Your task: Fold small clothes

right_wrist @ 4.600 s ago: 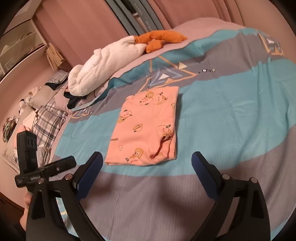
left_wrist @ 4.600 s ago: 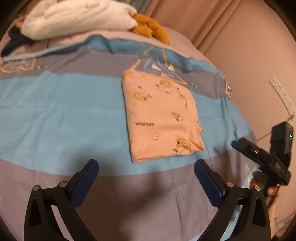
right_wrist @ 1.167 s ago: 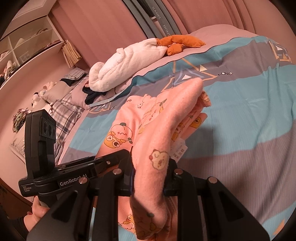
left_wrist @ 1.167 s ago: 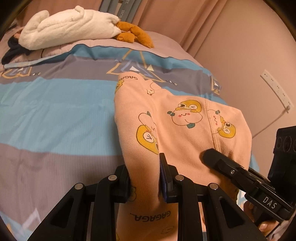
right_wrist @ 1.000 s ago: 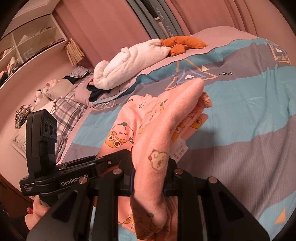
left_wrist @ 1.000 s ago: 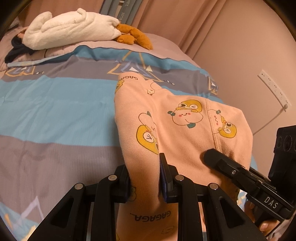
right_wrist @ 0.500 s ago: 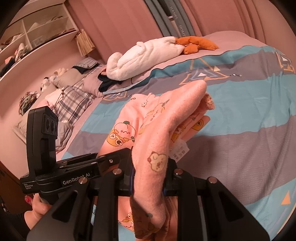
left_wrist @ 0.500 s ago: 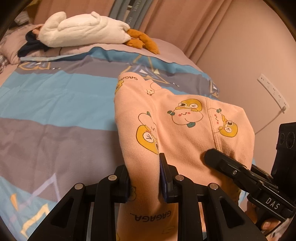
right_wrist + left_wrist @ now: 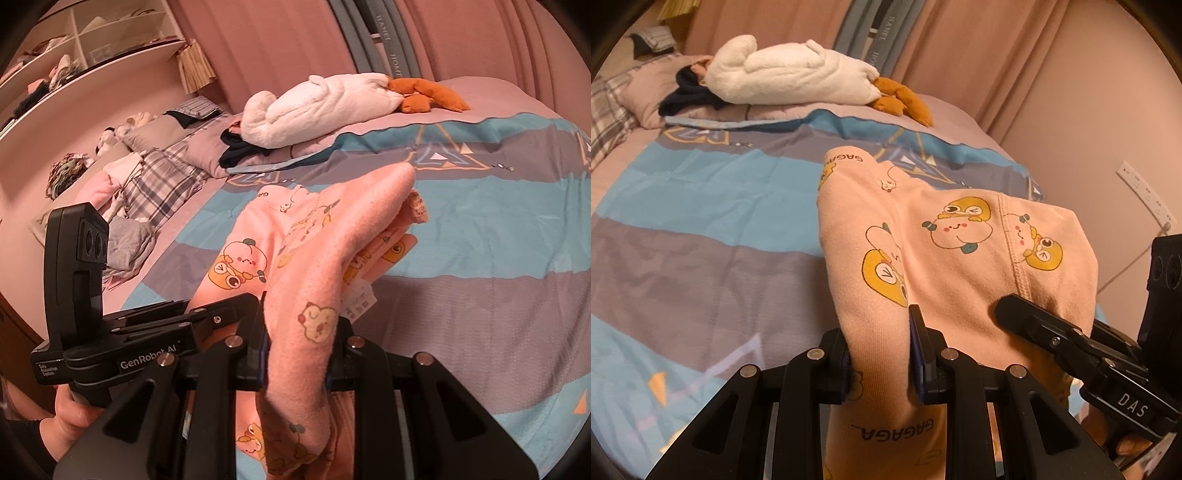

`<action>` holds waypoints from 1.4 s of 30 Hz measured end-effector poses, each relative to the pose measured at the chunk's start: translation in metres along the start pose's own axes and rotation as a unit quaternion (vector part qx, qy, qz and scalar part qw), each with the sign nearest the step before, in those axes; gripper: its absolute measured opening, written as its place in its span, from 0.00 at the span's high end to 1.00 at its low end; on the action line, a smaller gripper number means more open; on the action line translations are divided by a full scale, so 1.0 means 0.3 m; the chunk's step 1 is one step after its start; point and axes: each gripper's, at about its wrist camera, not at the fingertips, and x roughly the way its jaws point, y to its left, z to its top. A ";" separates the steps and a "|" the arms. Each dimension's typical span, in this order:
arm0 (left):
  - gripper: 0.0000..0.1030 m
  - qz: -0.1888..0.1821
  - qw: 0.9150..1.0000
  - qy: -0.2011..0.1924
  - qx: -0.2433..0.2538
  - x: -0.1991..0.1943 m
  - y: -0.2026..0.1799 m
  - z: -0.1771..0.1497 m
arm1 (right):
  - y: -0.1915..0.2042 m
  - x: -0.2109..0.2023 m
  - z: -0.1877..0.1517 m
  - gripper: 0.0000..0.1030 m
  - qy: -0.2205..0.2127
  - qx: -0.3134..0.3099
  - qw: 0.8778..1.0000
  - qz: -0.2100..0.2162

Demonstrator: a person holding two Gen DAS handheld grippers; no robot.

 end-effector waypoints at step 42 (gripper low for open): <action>0.77 0.048 0.998 -0.029 -0.034 -0.009 0.166 0.094 | 0.167 0.170 0.115 0.78 0.010 -0.068 0.997 0.019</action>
